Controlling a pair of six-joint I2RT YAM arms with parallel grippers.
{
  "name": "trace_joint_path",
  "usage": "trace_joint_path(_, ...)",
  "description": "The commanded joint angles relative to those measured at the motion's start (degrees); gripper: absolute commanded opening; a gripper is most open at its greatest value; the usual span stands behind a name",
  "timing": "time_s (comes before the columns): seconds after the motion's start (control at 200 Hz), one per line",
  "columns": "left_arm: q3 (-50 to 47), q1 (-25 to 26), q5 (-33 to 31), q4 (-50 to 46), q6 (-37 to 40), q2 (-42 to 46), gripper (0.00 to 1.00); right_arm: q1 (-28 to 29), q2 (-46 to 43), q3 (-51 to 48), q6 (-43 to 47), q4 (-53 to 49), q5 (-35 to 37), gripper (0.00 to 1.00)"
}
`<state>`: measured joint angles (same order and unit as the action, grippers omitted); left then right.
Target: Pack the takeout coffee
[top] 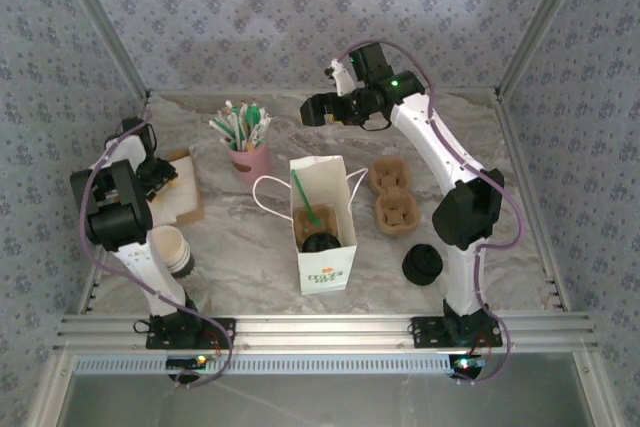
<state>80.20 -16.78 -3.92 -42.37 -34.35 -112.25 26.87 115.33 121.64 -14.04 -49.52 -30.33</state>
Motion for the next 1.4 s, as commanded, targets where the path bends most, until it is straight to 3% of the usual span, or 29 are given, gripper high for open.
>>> trace_joint_path(0.0,1.01,-0.10,1.81,-1.21,1.04,-1.26,0.44,-0.19,-0.19,-0.43,0.86,0.14,0.78,1.00)
trace_joint_path(0.15,1.27,-0.03,1.56,-1.92,1.13,-0.99,0.27,-0.08,-0.19,-0.38,0.77,0.13,0.80,1.00)
trace_joint_path(0.355,1.22,-0.10,0.35,-2.86,1.57,2.10,0.11,0.00,-0.10,-0.33,0.60,0.12,0.75,1.00)
trace_joint_path(0.924,2.84,-0.07,-1.18,-6.96,2.88,9.72,0.11,0.62,-0.15,0.14,0.51,0.00,0.36,1.00)
trace_joint_path(1.014,3.01,-0.02,-1.02,-7.19,2.89,10.60,0.04,0.68,-0.27,0.26,0.47,-0.14,0.49,1.00)
trace_joint_path(1.394,4.51,-0.05,-3.38,-9.83,3.33,15.04,0.01,0.90,-0.19,0.26,0.65,-0.14,0.57,1.00)
